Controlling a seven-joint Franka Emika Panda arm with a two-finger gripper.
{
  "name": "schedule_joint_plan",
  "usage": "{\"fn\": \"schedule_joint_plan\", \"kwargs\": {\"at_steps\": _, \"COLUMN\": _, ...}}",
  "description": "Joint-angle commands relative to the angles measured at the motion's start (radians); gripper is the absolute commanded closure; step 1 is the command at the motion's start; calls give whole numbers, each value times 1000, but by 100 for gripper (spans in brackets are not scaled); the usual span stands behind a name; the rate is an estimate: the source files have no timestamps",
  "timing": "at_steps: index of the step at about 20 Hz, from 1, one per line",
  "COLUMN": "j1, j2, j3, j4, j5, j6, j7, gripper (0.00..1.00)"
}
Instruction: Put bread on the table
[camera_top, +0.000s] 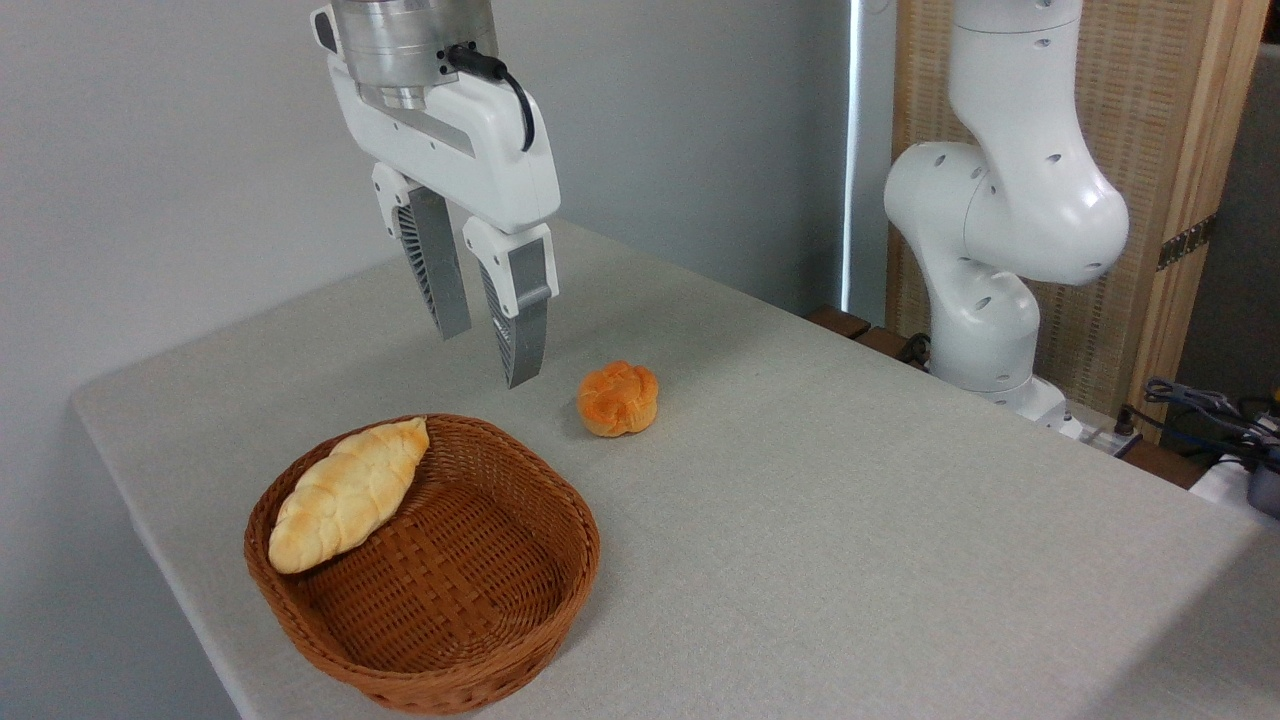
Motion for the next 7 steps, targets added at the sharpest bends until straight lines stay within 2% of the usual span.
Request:
{"fn": "schedule_joint_plan", "kwargs": {"at_steps": 1, "j1": 9, "j2": 3, "j3": -10, "j4": 16, "j5": 5, "j6": -14, "j7": -46, "gripper": 0}}
{"fn": "schedule_joint_plan", "kwargs": {"at_steps": 7, "j1": 9, "j2": 4, "j3": -10, "j4": 16, "j5": 13, "j6": -12, "j7": -55, "gripper": 0}}
